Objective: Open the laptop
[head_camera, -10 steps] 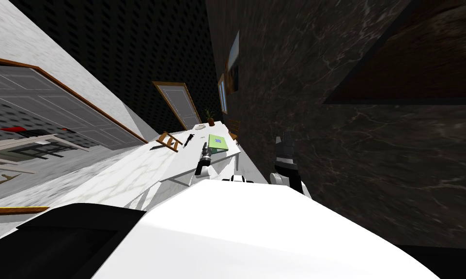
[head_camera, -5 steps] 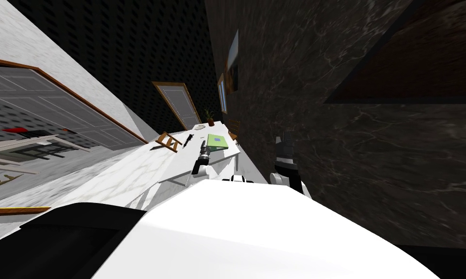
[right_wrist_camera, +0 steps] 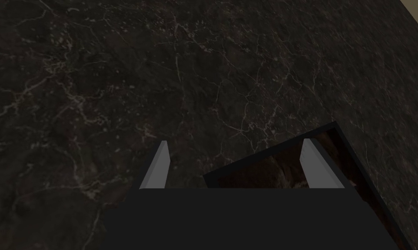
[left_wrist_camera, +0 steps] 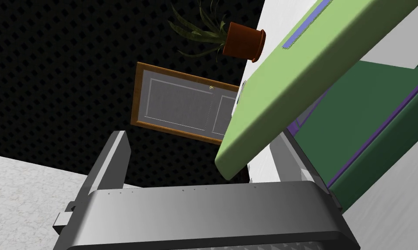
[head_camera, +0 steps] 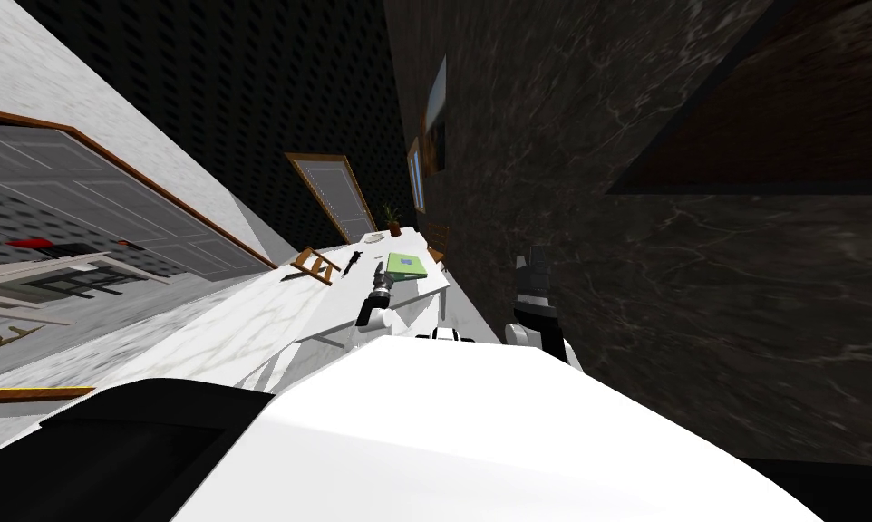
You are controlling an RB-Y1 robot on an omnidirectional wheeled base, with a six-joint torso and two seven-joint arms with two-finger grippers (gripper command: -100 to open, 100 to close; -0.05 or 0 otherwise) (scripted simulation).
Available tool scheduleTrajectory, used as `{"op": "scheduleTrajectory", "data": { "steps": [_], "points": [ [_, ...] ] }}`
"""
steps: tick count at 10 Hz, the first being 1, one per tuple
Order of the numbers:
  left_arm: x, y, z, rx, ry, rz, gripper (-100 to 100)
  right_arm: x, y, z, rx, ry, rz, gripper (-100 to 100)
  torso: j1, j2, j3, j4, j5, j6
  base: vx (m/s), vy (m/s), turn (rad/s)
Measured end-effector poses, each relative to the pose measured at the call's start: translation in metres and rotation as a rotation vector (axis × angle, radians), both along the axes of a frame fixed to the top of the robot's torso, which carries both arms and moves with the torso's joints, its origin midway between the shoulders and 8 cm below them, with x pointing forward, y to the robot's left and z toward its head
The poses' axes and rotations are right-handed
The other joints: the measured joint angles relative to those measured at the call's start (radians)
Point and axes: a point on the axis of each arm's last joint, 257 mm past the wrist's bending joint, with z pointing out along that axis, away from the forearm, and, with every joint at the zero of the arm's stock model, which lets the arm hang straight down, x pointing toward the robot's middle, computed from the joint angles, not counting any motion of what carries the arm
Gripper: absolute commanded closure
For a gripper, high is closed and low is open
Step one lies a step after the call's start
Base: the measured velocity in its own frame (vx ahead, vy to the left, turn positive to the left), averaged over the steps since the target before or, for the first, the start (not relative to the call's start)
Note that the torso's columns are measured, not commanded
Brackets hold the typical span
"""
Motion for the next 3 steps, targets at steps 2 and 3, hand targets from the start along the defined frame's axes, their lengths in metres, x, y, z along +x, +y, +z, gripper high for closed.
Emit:
{"op": "scheduleTrajectory", "data": {
  "steps": [2,3],
  "points": [
    [-0.0002,0.0001,-0.0017,-0.001,0.004,0.0,0,0.0,0.0,0.0,0.0,0.0,0.0,0,0.0,0.0,0.0,0.0,0.0,0.0,0.0,0.0,0.0],
    [-0.0002,0.0002,-0.0026,-0.001,0.006,0.0,0,0.0,0.0,0.0,0.0,0.0,0.0,0,0.0,0.0,0.0,0.0,0.0,0.0,0.0,0.0,0.0]
  ]
}}
